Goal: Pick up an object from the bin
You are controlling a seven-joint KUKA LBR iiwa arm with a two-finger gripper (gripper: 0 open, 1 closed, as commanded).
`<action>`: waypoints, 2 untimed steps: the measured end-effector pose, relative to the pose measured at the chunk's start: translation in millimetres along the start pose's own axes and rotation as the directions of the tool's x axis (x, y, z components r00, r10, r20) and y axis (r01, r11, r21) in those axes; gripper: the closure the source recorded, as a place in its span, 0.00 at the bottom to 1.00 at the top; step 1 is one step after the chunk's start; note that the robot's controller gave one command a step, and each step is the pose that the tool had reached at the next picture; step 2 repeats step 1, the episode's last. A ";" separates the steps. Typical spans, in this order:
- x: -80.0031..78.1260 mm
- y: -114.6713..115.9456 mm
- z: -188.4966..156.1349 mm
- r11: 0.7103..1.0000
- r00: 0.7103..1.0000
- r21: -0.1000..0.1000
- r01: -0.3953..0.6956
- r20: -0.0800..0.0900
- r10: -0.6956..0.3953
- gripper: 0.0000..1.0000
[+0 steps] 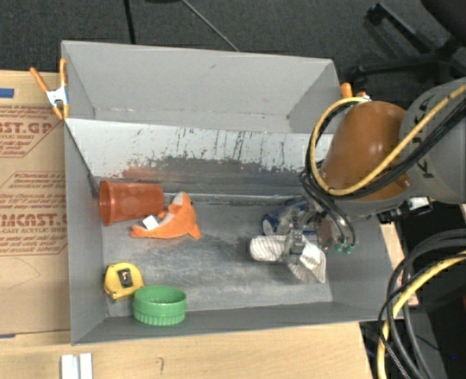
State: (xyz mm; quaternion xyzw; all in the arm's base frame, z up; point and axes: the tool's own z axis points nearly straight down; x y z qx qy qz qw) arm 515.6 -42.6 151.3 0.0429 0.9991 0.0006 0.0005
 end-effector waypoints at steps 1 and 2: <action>-11.2 14.9 -129.1 1.000 1.000 0.000 0.008 0.003 -0.008 1.00; -11.2 14.9 -129.1 1.000 1.000 0.000 0.008 0.003 -0.008 1.00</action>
Offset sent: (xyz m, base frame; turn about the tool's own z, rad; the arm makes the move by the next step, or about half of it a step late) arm 0.0000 0.0000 0.0000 0.0000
